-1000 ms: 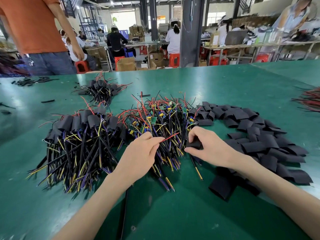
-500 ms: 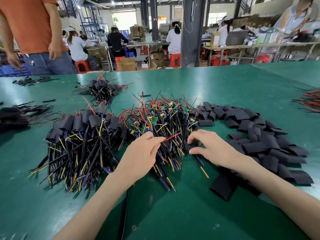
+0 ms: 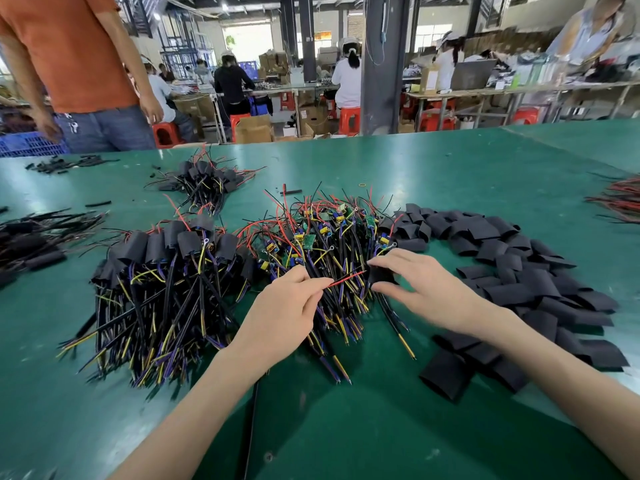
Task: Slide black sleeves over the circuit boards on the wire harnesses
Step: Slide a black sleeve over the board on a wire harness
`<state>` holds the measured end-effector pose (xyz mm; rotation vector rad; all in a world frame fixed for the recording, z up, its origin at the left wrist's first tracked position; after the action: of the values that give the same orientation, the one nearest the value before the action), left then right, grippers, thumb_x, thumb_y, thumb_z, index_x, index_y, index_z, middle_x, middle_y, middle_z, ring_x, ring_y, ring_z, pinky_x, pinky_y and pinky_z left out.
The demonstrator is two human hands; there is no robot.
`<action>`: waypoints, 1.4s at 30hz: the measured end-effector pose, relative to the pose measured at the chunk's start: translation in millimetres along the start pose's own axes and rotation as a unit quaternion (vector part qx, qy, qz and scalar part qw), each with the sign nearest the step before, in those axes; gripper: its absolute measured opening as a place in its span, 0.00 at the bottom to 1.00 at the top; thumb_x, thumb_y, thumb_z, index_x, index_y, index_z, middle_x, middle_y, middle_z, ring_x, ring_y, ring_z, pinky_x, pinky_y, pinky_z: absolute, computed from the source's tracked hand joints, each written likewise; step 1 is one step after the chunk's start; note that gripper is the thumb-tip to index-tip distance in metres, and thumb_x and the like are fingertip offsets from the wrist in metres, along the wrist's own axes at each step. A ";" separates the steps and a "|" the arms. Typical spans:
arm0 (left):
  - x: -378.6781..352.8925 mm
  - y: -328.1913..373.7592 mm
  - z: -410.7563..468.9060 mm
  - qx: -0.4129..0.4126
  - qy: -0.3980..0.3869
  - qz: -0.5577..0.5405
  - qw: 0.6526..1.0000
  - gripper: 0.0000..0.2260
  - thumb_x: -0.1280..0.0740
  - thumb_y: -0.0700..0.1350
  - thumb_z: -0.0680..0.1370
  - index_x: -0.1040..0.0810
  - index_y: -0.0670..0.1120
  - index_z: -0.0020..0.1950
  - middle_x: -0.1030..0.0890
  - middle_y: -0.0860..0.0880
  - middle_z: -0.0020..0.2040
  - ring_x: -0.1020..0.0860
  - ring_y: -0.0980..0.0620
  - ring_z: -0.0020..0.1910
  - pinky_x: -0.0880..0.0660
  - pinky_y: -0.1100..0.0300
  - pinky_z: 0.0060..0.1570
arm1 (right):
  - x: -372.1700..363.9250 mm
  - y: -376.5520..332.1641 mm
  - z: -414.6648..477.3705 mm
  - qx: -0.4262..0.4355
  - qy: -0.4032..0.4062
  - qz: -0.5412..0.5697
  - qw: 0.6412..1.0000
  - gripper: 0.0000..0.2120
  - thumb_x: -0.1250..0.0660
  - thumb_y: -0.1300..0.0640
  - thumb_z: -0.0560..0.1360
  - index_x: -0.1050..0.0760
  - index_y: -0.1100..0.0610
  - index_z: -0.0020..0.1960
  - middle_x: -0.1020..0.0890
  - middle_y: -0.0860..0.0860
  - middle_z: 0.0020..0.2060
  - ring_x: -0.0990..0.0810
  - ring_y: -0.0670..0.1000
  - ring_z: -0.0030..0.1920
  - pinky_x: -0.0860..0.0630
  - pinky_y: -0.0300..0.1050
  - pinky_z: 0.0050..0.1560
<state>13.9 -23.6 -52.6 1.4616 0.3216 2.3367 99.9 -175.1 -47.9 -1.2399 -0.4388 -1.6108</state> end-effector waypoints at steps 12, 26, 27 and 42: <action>2.2 4.6 -1.8 -0.015 0.007 0.023 1.000 0.14 0.37 0.40 0.80 0.22 0.50 0.64 0.31 0.51 0.40 0.30 0.50 0.34 0.30 0.57 0.36 | 11.8 -17.9 -1.0 0.033 0.034 0.024 0.999 0.17 0.31 0.54 0.74 0.24 0.60 0.60 0.22 0.52 0.48 0.23 0.52 0.48 0.29 0.43 0.53; -9.5 29.5 -8.1 -0.052 0.026 -0.136 0.989 0.23 0.35 0.37 0.77 0.35 0.49 0.70 0.25 0.58 0.42 0.27 0.62 0.41 0.32 0.72 0.47 | -1.6 -60.4 -8.8 0.132 0.021 -0.178 0.975 0.09 0.28 0.63 0.69 0.21 0.60 0.49 0.20 0.52 0.40 0.21 0.56 0.41 0.23 0.48 0.42; -9.4 29.2 -8.6 -0.052 0.029 -0.133 0.989 0.23 0.35 0.37 0.77 0.36 0.50 0.70 0.25 0.58 0.44 0.27 0.63 0.43 0.33 0.73 0.48 | -3.2 -58.7 -9.3 0.119 0.013 -0.165 0.979 0.09 0.29 0.66 0.68 0.21 0.61 0.47 0.21 0.53 0.38 0.22 0.57 0.40 0.23 0.48 0.40; -22.7 5.4 -5.3 0.151 -0.152 -0.365 0.906 0.07 0.28 0.43 0.74 0.20 0.46 0.51 0.17 0.51 0.39 0.21 0.54 0.37 0.24 0.62 0.44 | 41.0 4.5 -8.1 -0.131 0.226 0.039 0.965 0.04 0.30 0.68 0.70 0.19 0.62 0.40 0.21 0.51 0.30 0.28 0.51 0.30 0.36 0.39 0.34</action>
<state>17.2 -38.0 -71.4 1.4654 0.9839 1.4819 101.5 -203.2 -16.7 -1.0178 0.1133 -1.8583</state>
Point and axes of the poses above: each hand's wrist, its own z-axis towards the middle knuckle, its own x-axis out of the back of the hand, y = z × x, the point moved 7 cm from there along z, towards the middle knuckle
